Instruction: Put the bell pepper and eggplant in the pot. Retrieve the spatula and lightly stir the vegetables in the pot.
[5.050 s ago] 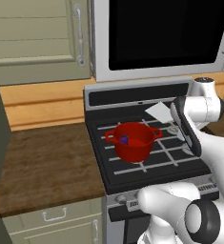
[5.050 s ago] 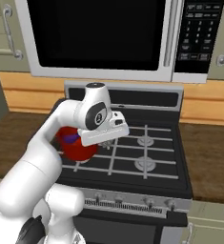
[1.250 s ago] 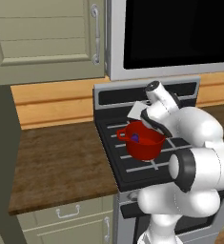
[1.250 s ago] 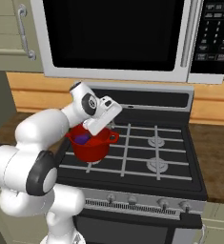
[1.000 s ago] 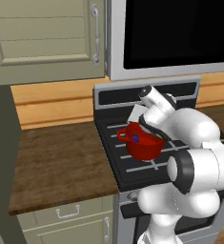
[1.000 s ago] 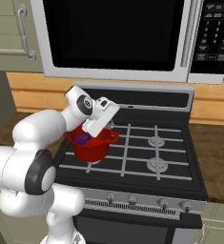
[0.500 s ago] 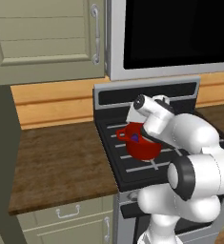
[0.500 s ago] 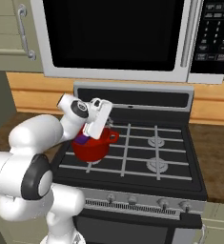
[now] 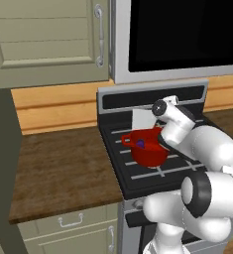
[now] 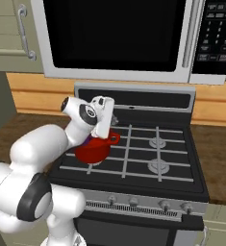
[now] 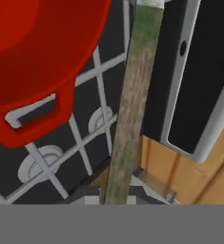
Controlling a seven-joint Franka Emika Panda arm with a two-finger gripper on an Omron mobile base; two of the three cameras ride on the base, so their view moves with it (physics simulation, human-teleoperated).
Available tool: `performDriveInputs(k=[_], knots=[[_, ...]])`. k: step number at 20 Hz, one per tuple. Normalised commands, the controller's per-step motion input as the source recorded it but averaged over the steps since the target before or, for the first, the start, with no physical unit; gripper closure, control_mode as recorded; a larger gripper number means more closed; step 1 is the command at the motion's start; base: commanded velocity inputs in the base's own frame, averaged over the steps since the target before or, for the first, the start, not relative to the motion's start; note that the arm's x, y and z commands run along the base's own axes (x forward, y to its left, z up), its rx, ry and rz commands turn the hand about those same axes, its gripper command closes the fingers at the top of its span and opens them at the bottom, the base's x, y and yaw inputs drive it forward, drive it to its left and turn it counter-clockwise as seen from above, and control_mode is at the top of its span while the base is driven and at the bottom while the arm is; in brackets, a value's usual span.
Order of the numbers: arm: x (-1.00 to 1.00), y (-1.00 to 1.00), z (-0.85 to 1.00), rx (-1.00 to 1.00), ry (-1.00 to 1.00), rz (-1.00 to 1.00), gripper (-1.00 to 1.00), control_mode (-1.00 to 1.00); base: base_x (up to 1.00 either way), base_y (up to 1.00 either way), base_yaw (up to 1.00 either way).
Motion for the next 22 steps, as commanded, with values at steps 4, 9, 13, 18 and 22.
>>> performDriveInputs(k=[4,9,13,18,22], knots=[[0.00,-0.05,0.09,0.00,0.00,0.10,1.00,-1.00,0.00,0.00,0.00],[0.00,0.00,0.00,-0.05,-0.04,0.04,1.00,-1.00,0.00,0.00,0.00],[0.00,0.00,0.00,-0.04,-0.06,0.13,1.00,-1.00,0.00,0.00,0.00],[0.00,0.00,0.00,-0.08,-0.03,0.19,1.00,-1.00,0.00,0.00,0.00],[0.00,-0.03,0.00,-0.09,0.00,0.22,1.00,-1.00,0.00,0.00,0.00]])
